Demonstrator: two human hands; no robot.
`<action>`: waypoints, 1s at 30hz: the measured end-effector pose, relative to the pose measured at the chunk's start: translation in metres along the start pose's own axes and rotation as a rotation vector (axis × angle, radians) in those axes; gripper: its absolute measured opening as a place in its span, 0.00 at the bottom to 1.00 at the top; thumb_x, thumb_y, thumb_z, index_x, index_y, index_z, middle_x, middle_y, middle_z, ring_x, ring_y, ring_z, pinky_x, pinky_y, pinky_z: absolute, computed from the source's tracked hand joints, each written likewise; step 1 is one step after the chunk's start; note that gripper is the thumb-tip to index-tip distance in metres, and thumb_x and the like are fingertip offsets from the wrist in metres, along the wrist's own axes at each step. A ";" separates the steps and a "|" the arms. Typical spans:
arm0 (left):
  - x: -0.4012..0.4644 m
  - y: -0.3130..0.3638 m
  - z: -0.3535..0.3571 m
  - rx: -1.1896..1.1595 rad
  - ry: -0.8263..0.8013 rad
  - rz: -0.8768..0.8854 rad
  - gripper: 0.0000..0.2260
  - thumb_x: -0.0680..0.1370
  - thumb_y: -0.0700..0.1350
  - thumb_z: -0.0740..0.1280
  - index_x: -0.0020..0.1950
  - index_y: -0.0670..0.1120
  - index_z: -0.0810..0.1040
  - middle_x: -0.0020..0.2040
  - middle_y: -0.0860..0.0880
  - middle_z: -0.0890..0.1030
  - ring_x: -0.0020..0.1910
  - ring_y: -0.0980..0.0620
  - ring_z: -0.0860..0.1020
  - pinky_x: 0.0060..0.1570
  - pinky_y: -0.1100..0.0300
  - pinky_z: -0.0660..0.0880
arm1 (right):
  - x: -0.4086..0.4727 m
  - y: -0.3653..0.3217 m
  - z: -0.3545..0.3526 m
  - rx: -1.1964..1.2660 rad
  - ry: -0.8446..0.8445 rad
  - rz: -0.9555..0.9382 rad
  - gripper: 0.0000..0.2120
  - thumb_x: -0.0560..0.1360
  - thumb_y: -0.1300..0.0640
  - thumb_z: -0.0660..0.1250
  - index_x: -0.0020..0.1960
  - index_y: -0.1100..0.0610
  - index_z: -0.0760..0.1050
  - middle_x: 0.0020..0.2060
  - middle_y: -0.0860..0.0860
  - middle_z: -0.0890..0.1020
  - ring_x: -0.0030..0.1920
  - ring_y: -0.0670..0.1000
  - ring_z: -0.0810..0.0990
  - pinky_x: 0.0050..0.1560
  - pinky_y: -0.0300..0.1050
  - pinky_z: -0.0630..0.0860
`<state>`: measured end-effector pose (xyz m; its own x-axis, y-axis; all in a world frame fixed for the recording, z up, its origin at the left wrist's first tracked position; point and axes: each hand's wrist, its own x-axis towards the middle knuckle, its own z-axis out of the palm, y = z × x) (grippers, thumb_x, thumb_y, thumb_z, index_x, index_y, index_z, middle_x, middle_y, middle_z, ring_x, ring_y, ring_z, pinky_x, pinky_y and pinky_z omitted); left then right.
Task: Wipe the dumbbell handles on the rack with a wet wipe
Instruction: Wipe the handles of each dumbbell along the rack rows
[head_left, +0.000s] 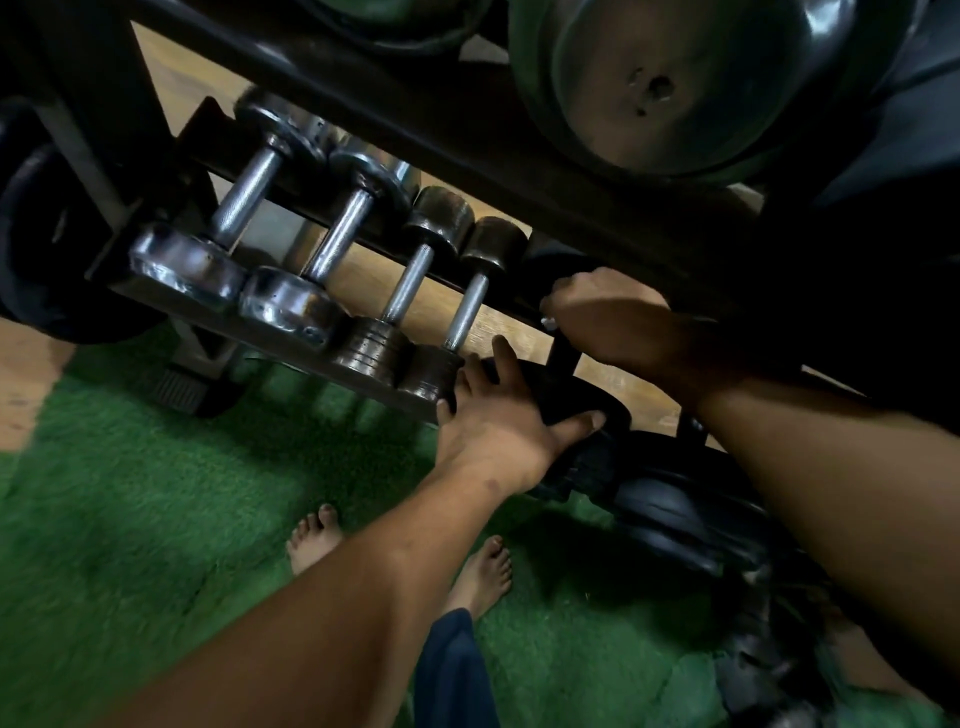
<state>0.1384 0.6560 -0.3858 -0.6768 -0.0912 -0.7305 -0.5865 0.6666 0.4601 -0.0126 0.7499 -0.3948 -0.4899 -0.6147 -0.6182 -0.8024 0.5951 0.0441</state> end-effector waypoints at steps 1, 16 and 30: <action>0.000 0.000 0.000 0.001 0.002 0.003 0.58 0.69 0.79 0.63 0.82 0.48 0.36 0.83 0.41 0.47 0.81 0.38 0.50 0.78 0.38 0.55 | -0.002 -0.006 -0.008 -0.100 -0.045 -0.013 0.10 0.81 0.59 0.60 0.55 0.58 0.80 0.49 0.55 0.82 0.47 0.55 0.82 0.34 0.40 0.64; 0.000 -0.003 0.002 -0.036 0.024 0.026 0.58 0.68 0.79 0.63 0.82 0.50 0.37 0.83 0.40 0.46 0.82 0.38 0.49 0.78 0.37 0.54 | 0.023 -0.024 -0.022 0.116 -0.557 0.021 0.14 0.76 0.57 0.58 0.49 0.53 0.83 0.38 0.52 0.86 0.38 0.52 0.86 0.41 0.49 0.83; 0.002 -0.002 0.005 -0.031 0.045 0.019 0.58 0.67 0.79 0.64 0.83 0.50 0.38 0.82 0.39 0.48 0.81 0.37 0.52 0.77 0.37 0.56 | 0.023 -0.039 -0.011 -0.007 -0.319 0.118 0.12 0.76 0.60 0.62 0.56 0.59 0.80 0.54 0.57 0.82 0.55 0.60 0.82 0.49 0.49 0.78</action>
<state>0.1409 0.6584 -0.3909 -0.7068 -0.1123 -0.6985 -0.5863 0.6455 0.4895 0.0036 0.7072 -0.4024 -0.4490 -0.3488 -0.8227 -0.7496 0.6482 0.1342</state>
